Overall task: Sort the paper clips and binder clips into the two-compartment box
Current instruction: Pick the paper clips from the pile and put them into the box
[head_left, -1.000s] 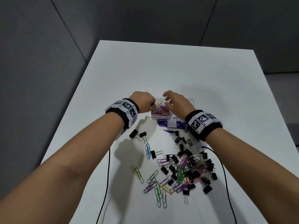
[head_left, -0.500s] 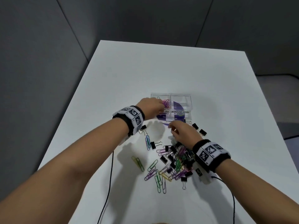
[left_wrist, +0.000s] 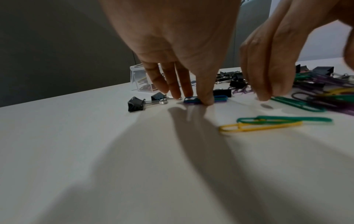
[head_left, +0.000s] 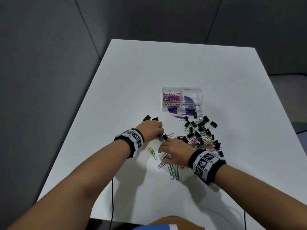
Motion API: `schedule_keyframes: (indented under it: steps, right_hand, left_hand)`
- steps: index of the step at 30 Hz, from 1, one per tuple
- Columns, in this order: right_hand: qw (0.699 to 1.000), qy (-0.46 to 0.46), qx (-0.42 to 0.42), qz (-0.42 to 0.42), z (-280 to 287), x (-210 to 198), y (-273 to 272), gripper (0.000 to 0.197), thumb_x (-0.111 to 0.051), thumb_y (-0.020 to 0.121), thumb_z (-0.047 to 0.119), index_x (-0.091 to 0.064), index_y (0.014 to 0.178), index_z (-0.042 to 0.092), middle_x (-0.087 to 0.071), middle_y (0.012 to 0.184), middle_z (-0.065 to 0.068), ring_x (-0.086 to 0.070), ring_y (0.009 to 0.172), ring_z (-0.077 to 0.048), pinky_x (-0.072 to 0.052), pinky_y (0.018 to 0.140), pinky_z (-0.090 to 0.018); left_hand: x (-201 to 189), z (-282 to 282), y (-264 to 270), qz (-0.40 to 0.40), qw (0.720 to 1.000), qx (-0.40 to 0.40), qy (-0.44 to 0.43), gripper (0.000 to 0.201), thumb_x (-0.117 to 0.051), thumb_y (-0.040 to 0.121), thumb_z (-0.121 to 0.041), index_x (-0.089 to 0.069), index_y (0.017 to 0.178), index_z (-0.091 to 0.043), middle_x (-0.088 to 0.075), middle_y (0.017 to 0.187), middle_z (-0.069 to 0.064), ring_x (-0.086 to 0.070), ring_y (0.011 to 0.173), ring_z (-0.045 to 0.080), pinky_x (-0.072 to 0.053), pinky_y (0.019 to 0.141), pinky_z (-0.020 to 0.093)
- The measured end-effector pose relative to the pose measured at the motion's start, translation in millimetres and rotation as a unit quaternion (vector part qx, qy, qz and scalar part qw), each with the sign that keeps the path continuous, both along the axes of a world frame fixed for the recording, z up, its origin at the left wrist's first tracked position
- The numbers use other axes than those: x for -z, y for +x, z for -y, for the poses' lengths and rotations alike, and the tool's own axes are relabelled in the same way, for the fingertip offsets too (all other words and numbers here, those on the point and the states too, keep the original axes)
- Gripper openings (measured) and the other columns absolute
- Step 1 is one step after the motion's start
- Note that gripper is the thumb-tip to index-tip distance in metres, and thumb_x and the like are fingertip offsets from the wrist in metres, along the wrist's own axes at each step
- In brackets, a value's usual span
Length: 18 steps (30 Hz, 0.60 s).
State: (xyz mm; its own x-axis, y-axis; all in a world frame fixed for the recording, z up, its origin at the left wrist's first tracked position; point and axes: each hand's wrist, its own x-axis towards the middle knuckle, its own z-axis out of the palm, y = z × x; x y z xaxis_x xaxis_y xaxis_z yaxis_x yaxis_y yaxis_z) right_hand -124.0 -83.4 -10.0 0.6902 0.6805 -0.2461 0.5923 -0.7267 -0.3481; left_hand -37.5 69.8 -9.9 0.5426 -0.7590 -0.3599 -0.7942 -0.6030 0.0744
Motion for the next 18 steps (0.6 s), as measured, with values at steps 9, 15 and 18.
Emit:
schedule_keyframes:
  steps: [9,15,18]
  right_hand:
    - [0.999,-0.042,-0.006,0.031,-4.7,15.2,-7.8,0.016,-0.076,0.071,0.014,-0.065,0.079,0.008,-0.066,0.08,-0.009,-0.064,0.072,-0.028,-0.055,0.062,-0.036]
    - [0.989,-0.095,0.101,-0.05,-17.8,1.1,20.2,0.019,-0.054,0.092,0.014,-0.061,0.106,0.004,-0.062,0.112,-0.013,-0.057,0.106,-0.029,-0.045,0.088,-0.036]
    - [0.98,-0.127,0.118,-0.093,-23.7,0.2,30.4,0.021,-0.054,0.091,0.011,-0.058,0.11,0.004,-0.064,0.115,-0.012,-0.058,0.109,-0.03,-0.046,0.09,-0.037]
  left_hand:
    - [7.6,-10.0,-14.6,-0.066,0.989,-0.136,0.004,0.025,-0.047,0.096,-0.018,-0.054,0.118,-0.009,-0.057,0.122,0.01,-0.057,0.11,0.028,-0.045,0.086,0.037]
    - [3.9,-10.4,-9.2,-0.123,0.975,-0.183,0.035,0.024,-0.055,0.092,-0.016,-0.058,0.114,-0.007,-0.06,0.121,0.012,-0.057,0.11,0.029,-0.045,0.093,0.036]
    - [2.4,-9.1,-9.2,-0.125,0.974,-0.183,0.045,0.022,-0.055,0.092,-0.015,-0.06,0.111,-0.005,-0.057,0.121,0.014,-0.058,0.109,0.03,-0.046,0.093,0.037]
